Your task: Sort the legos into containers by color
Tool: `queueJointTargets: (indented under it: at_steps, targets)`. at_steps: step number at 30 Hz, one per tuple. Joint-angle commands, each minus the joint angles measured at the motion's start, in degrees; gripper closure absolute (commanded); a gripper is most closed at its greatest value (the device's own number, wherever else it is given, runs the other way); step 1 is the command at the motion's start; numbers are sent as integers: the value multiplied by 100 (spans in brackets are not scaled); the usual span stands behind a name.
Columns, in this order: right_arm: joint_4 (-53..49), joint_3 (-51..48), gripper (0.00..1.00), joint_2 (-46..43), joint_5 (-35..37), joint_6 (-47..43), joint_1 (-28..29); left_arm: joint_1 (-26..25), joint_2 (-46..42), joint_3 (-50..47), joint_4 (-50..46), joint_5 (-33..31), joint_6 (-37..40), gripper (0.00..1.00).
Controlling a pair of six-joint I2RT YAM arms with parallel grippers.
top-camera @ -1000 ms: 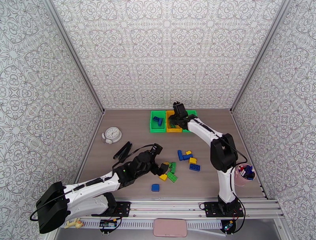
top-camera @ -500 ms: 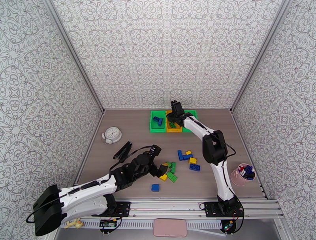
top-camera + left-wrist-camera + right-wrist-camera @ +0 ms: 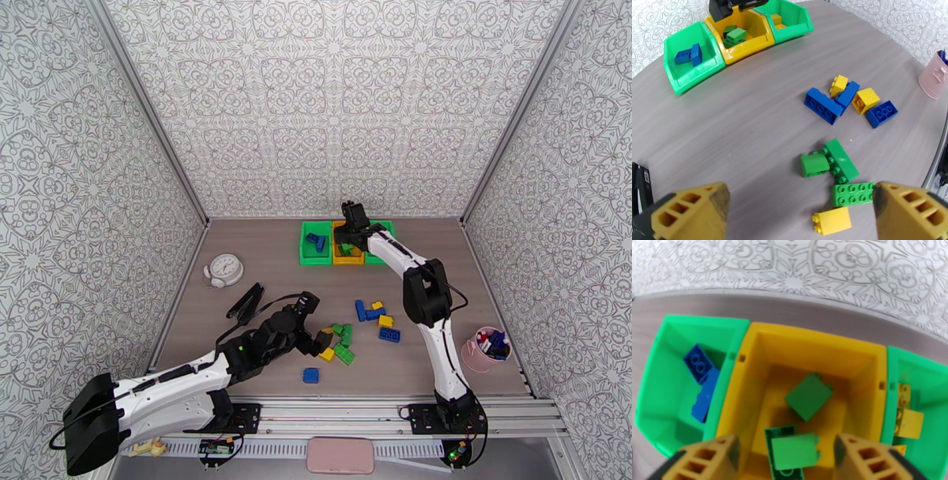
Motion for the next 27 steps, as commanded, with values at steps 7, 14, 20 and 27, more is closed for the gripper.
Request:
queueJointTargets:
  at_steps: [7,14,20,27]
  targets:
    - [435,-1813,20,-1599,-280,-139,-19,-76,-111,-73,-228,-75,-48,0]
    - [654,-3989,13,-3212,-157,-242,-25,-144,-62,-59,-69,467,321,0]
    - [-97,-5079,13,-4271,-701,-922,-258,-171,-41,-109,291,649,335,0]
    - [-1507,-4938,14,-4169,-771,-1591,-505,-186,-72,-237,661,773,906,0]
